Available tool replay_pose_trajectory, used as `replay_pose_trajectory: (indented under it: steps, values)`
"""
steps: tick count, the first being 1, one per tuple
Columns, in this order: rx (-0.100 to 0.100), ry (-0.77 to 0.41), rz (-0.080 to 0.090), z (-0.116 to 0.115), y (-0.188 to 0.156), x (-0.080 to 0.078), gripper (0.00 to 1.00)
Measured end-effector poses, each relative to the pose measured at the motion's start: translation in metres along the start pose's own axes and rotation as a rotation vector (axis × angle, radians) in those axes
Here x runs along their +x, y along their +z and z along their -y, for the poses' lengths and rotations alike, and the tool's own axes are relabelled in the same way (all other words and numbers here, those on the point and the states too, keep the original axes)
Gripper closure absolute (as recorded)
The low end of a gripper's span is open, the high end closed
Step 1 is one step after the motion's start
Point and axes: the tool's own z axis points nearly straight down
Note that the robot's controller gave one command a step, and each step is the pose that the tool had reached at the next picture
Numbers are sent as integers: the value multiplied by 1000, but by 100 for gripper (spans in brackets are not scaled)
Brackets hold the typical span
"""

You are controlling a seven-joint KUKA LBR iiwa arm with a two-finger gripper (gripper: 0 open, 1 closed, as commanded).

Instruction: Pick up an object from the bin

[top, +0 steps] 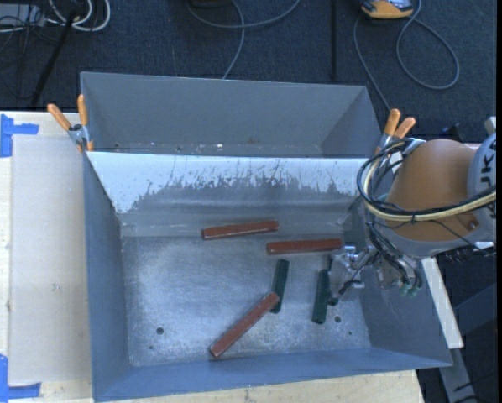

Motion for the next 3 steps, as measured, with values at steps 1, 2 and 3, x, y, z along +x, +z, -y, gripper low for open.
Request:
replay_pose_trajectory:
  steps: [1, 2, 3]
  values:
    - [0, -2, -8, 0, 4, 2, 0]
    - [-3, -174, -13, -43, 71, -2, 0]
    - [-2, -174, -10, -42, 69, -3, 0]
